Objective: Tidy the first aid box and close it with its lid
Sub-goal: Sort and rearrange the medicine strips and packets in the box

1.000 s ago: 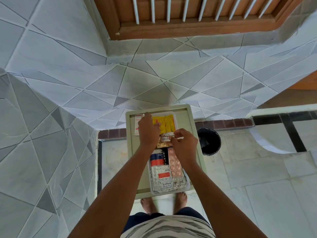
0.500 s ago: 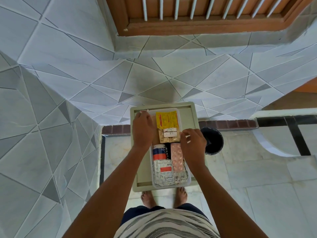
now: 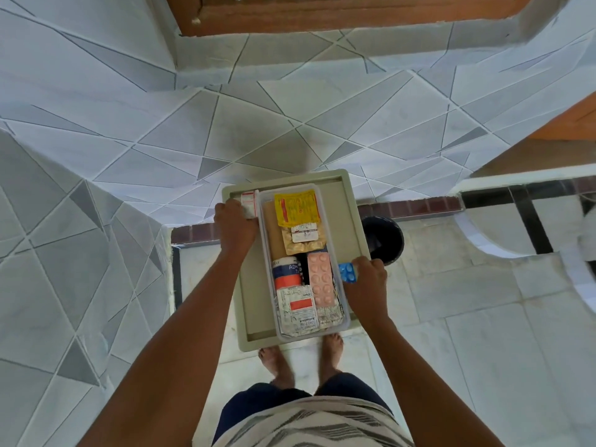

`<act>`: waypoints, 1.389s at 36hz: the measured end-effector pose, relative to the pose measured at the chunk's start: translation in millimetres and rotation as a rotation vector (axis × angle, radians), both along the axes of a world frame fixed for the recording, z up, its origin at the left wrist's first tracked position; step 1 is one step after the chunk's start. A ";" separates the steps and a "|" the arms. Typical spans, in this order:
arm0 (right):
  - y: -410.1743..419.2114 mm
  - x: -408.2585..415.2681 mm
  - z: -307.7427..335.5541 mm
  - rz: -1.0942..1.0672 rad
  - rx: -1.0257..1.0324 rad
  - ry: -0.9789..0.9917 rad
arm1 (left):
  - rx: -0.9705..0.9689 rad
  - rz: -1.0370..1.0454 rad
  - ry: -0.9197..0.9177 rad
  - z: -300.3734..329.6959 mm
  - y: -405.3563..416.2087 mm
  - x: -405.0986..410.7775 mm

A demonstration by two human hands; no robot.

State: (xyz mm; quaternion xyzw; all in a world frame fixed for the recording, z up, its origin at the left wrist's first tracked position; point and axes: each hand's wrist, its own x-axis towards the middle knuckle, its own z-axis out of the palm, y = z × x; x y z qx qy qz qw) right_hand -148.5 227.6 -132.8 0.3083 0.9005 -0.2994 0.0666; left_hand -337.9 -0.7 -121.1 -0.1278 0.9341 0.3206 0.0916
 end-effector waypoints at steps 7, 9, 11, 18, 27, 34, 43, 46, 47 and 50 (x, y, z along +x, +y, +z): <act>0.4 -7.0 1.9 -0.012 -0.030 -0.018 | 0.069 0.028 -0.020 6.5 7.7 -3.1; 0.9 -5.2 -0.1 -0.013 -0.038 -0.016 | 0.101 0.043 -0.032 9.6 6.4 1.1; 0.9 -2.9 -2.4 -0.022 -0.058 -0.005 | 0.098 0.034 -0.036 6.6 0.0 8.4; -2.4 0.8 1.7 -0.049 -0.102 -0.007 | 0.187 0.153 -0.013 8.5 -20.4 40.8; -8.1 0.7 20.5 -0.019 -0.101 0.016 | 0.277 0.218 0.064 26.4 -24.3 85.5; 0.8 4.0 33.0 -0.048 -0.138 0.056 | 0.344 0.277 0.105 39.2 -18.4 112.7; 15.2 3.5 66.1 -0.101 -0.236 0.287 | 0.471 0.202 0.042 48.0 1.0 160.5; 14.0 4.5 74.7 -0.112 -0.314 0.360 | 0.439 0.157 0.050 56.8 12.1 177.3; 12.4 4.7 76.7 -0.096 -0.327 0.381 | 0.422 0.147 0.058 60.5 15.7 182.3; 5.6 2.4 78.5 -0.028 -0.384 0.375 | 0.421 0.105 0.060 64.6 23.1 192.7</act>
